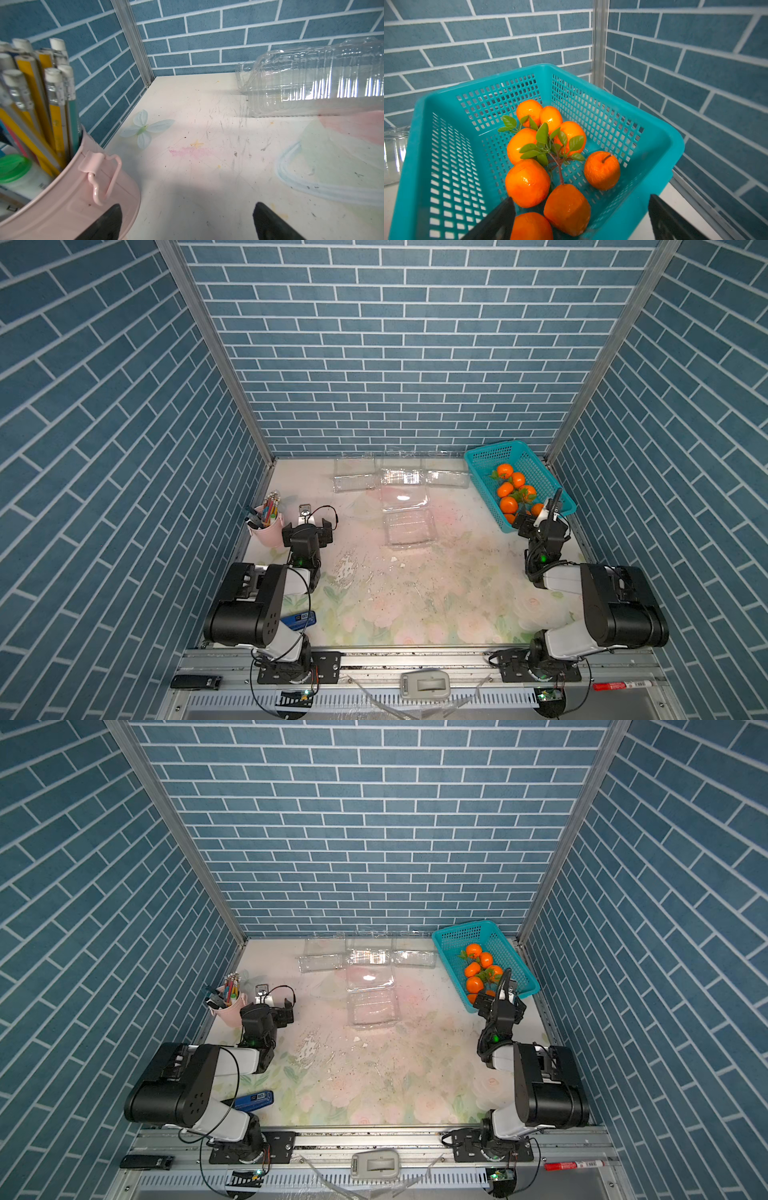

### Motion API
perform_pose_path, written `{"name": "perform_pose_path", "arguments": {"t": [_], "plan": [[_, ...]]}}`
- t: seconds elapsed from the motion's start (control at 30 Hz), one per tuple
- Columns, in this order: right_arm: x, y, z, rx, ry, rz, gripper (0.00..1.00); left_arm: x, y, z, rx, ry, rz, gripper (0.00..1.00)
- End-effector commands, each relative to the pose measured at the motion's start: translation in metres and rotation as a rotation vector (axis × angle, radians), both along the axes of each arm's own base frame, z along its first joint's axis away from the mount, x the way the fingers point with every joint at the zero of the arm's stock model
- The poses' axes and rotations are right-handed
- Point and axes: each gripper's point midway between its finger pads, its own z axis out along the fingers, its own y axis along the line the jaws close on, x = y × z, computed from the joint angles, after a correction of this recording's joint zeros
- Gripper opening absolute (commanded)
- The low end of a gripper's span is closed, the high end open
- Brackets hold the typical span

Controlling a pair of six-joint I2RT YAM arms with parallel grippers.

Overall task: Take oranges out of containers
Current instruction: Reset both arms

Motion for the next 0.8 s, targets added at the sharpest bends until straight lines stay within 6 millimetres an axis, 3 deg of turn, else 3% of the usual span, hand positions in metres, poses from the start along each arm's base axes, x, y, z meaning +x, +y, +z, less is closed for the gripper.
{"name": "perform_pose_path", "arguments": {"t": [0.0, 0.77], "plan": [[-0.0078, 0.0009, -0.0396, -0.065, 0.158, 0.033, 0.99, 0.0023, 0.0019, 0.0027, 0.000, -0.012, 0.005, 0.99], [-0.0102, -0.0048, -0.0396, -0.058, 0.159, 0.005, 0.99, 0.0017, 0.0024, 0.0029, 0.004, -0.013, 0.007, 0.99]]}}
